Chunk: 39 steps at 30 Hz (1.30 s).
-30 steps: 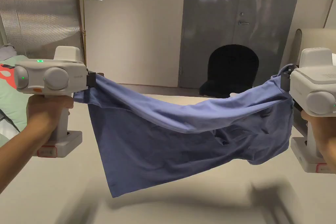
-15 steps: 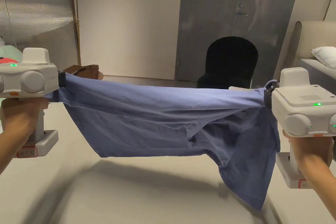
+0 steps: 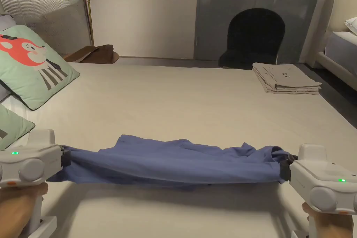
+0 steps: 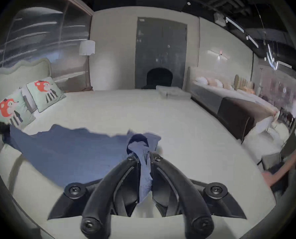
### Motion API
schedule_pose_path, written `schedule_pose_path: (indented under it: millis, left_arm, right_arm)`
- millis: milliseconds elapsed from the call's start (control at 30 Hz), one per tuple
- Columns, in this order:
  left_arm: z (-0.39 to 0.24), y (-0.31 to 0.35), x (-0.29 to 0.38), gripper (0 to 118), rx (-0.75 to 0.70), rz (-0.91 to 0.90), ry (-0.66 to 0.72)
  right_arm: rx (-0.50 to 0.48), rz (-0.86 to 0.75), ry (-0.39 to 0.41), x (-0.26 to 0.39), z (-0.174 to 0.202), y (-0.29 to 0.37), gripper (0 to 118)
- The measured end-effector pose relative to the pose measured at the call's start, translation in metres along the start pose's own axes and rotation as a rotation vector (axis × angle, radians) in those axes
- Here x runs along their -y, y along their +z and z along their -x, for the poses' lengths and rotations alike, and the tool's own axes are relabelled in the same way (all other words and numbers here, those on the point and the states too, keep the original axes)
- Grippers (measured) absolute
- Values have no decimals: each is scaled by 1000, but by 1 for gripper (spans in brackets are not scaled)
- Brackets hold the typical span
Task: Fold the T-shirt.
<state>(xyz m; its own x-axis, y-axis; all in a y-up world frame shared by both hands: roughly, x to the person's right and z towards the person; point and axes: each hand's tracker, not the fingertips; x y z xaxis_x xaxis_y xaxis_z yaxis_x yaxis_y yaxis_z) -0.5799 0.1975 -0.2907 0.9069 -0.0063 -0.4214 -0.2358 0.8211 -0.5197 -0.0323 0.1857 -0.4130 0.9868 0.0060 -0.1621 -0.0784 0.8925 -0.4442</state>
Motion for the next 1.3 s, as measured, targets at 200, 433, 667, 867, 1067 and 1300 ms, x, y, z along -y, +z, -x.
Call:
schedule_pose_path:
  millis: [200,433,667,867,1067,1300]
  left_arm:
    - [21,43,83,3,22,97,-5]
    - [46,99,143,3,31,144,22]
    - [60,138,188,2,20,241,32]
    - [66,147,215,3,11,322,41]
    - [57,145,222,7,-8,337,22]
    - [36,156,179,99,2,236,120]
  right_arm:
    - [-15,60,-31,58,-12,53,8]
    - [-50,111,-56,96,-25,128,8]
    - [-49,222,-32,148,-32,176,8]
    - [-18,362,-16,199,-31,182,8]
    - [8,357,-6,201,-25,181,10]
    - [32,154,11,151,-2,198,98]
